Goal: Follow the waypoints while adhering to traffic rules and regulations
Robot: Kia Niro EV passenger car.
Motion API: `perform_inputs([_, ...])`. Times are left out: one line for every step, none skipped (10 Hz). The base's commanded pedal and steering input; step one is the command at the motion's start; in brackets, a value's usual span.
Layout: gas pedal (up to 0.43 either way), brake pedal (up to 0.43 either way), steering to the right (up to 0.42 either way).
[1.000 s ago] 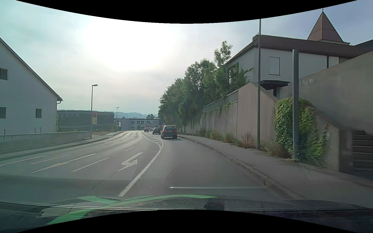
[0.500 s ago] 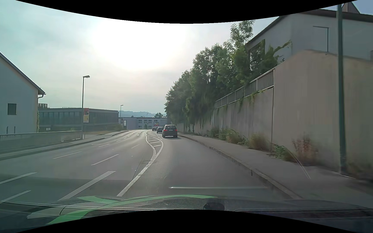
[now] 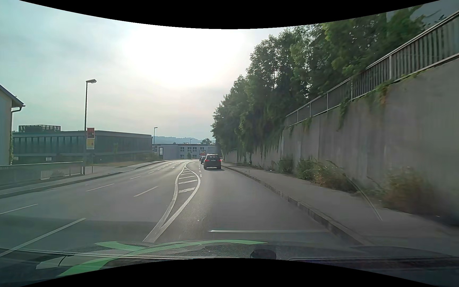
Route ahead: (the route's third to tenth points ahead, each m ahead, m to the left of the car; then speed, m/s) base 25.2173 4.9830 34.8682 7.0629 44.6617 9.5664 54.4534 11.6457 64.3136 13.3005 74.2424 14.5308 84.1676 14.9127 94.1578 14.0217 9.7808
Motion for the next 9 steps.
perform_inputs([0.000,0.000,-0.057])
perform_inputs([0.000,0.000,-0.057])
perform_inputs([0.000,0.000,-0.058])
perform_inputs([0.000,0.000,-0.061])
perform_inputs([0.000,0.000,-0.061])
perform_inputs([0.000,0.000,-0.062])
perform_inputs([0.028,0.000,-0.062])
perform_inputs([0.039,0.000,-0.063])
perform_inputs([0.039,0.000,-0.063])
